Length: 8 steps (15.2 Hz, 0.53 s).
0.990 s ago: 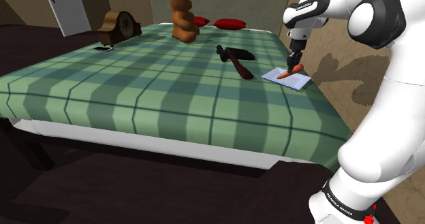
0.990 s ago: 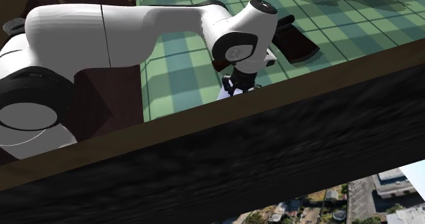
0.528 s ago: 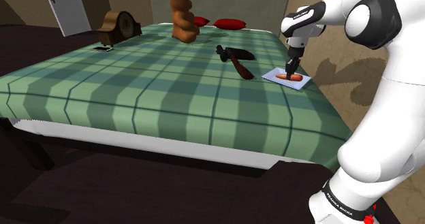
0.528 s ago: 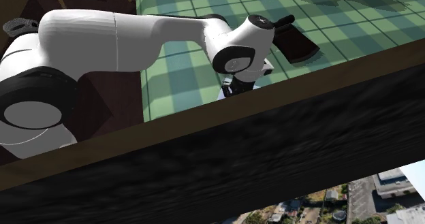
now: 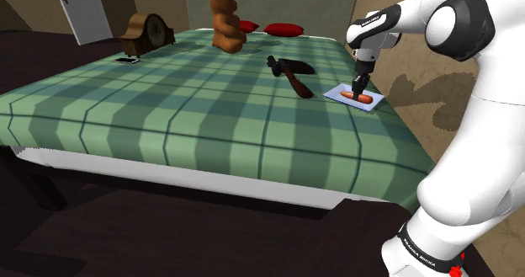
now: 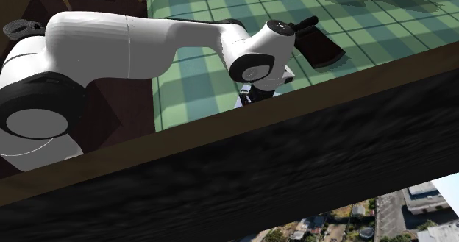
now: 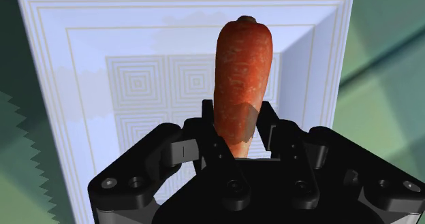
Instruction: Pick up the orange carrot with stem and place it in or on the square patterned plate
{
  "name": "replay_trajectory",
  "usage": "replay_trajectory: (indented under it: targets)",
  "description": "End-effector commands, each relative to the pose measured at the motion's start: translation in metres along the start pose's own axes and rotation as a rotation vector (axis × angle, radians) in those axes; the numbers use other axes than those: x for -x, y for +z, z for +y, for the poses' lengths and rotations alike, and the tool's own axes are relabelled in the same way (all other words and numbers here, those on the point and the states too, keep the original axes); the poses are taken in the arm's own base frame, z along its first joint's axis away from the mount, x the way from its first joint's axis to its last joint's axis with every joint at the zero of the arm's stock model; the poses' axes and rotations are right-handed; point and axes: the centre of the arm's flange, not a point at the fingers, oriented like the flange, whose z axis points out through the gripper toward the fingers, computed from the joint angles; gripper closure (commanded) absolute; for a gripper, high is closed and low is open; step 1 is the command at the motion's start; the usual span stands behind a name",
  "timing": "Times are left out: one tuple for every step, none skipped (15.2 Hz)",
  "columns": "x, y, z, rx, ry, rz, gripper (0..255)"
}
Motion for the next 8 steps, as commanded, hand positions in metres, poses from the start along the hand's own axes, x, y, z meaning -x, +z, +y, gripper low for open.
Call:
replay_trajectory:
  targets:
    - [-0.001, 0.003, 0.000, -0.003, -0.001, -0.004, 255]
    - [-0.001, 0.002, -0.001, -0.003, -0.001, -0.004, 0]
    - [0.000, 0.003, -0.001, -0.002, -0.001, -0.004, 0]
    - [0.000, 0.003, -0.002, -0.002, -0.001, -0.004, 0]
    - [0.000, 0.003, -0.002, -0.002, -0.001, -0.004, 0]
    - [0.000, 0.003, -0.002, -0.002, -0.001, -0.004, 0]
    - [-0.001, 0.003, 0.000, -0.003, -0.001, -0.004, 0]
    - [-0.001, -0.010, 0.000, -0.003, -0.001, -0.004, 0]
